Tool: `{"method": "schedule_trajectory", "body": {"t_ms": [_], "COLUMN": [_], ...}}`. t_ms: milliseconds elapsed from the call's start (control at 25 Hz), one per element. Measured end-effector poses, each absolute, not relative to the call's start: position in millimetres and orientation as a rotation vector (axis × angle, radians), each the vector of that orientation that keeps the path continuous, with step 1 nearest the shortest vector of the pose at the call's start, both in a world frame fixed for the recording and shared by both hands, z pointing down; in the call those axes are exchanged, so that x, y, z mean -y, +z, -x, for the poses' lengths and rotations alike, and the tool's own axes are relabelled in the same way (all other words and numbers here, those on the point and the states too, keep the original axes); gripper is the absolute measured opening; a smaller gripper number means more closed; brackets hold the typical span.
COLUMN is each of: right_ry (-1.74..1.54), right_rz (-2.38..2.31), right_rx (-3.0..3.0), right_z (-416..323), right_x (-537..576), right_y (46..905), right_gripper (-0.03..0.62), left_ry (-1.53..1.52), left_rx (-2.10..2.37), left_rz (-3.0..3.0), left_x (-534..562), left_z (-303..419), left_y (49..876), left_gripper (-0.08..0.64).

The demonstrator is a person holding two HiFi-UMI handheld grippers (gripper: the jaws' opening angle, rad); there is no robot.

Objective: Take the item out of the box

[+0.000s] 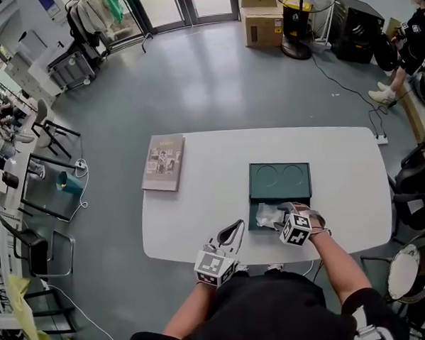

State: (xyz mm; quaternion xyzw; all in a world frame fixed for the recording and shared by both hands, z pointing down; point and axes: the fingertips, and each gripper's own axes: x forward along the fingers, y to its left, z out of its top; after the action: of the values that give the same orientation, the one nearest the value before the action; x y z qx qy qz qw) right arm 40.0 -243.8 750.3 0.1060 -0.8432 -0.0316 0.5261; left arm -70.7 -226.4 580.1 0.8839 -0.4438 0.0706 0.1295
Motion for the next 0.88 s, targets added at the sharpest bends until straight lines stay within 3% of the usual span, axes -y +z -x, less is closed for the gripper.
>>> {"method": "schedule_trajectory", "body": {"t_ms": [760,880], "right_ry": [0.050,0.053], "right_rz": [-0.207,-0.225], "right_rx": [2.030,2.035], "right_z": [-19,-19], "right_x": [245,248], "right_y": [774,772], "right_gripper": [0.153,0.109], "left_ry": [0.199,0.214], "left_rx": [1.407,1.420], "left_rz": [-2.496,-2.489], "left_x": [219,222], "left_z": [105,105], "left_y": [590,581], "left_gripper": [0.011,0.011]}}
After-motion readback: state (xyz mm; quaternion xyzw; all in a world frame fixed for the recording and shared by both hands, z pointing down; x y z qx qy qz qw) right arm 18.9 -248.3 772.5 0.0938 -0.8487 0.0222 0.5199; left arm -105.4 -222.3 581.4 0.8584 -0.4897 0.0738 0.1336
